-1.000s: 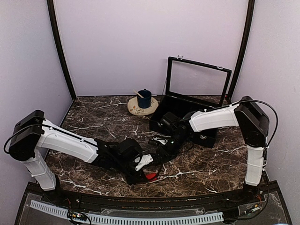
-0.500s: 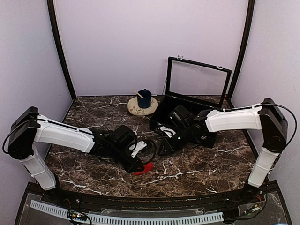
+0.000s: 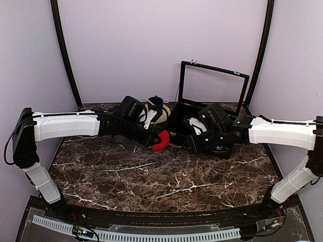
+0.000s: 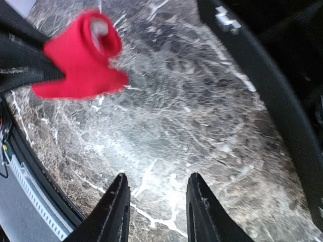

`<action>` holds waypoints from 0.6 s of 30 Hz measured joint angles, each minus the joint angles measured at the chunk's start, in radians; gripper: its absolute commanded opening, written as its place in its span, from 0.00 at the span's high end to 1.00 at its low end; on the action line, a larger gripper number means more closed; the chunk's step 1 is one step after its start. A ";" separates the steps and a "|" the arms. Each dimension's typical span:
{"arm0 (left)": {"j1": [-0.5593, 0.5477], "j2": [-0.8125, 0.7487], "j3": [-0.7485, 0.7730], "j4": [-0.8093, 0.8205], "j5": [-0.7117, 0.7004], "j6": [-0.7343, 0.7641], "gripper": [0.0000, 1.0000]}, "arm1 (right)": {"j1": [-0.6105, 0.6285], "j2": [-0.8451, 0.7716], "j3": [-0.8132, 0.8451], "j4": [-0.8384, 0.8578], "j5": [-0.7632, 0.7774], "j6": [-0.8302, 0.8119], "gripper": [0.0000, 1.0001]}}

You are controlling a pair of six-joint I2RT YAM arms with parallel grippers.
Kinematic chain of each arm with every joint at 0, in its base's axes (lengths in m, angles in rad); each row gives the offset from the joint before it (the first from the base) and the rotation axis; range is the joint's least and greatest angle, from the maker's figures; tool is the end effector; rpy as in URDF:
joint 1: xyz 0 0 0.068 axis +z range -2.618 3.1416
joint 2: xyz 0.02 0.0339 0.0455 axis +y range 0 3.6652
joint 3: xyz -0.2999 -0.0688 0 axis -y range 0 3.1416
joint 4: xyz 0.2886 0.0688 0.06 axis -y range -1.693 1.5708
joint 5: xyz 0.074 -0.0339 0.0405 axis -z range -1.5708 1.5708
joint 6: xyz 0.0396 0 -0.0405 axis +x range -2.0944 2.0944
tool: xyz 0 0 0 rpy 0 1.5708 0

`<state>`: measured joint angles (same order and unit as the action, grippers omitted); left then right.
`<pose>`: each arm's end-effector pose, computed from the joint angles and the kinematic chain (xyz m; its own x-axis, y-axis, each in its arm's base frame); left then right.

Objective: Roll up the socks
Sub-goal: Pick up the sock from the center of the board, then move the storage box to the center of the board.

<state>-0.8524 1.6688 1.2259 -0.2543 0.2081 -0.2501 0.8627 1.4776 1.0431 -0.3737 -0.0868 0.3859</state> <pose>0.2718 -0.3233 0.2701 -0.6176 0.3385 -0.7100 0.7101 0.6280 -0.3183 0.2299 0.2738 0.2630 -0.7352 -0.2821 -0.6164 -0.5602 0.7649 0.3181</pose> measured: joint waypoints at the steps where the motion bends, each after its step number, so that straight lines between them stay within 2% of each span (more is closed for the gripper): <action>1: 0.011 0.010 0.028 -0.006 -0.010 -0.001 1.00 | 0.000 -0.022 -0.007 0.002 0.027 0.009 0.65; 7: 0.066 0.151 0.269 -0.061 -0.077 0.012 1.00 | -0.002 -0.123 -0.042 0.008 0.246 0.060 0.64; 13: 0.086 0.364 0.538 -0.122 -0.152 0.046 1.00 | -0.020 -0.133 -0.066 0.007 0.454 0.126 0.65; 18: 0.092 0.478 0.660 -0.151 -0.220 0.061 1.00 | -0.051 -0.136 -0.090 0.008 0.566 0.159 0.65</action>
<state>-0.7609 2.1464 1.8858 -0.4049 -0.0120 -0.1886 0.8120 1.3418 0.9527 -0.3660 0.4789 0.5446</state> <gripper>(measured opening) 0.082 0.347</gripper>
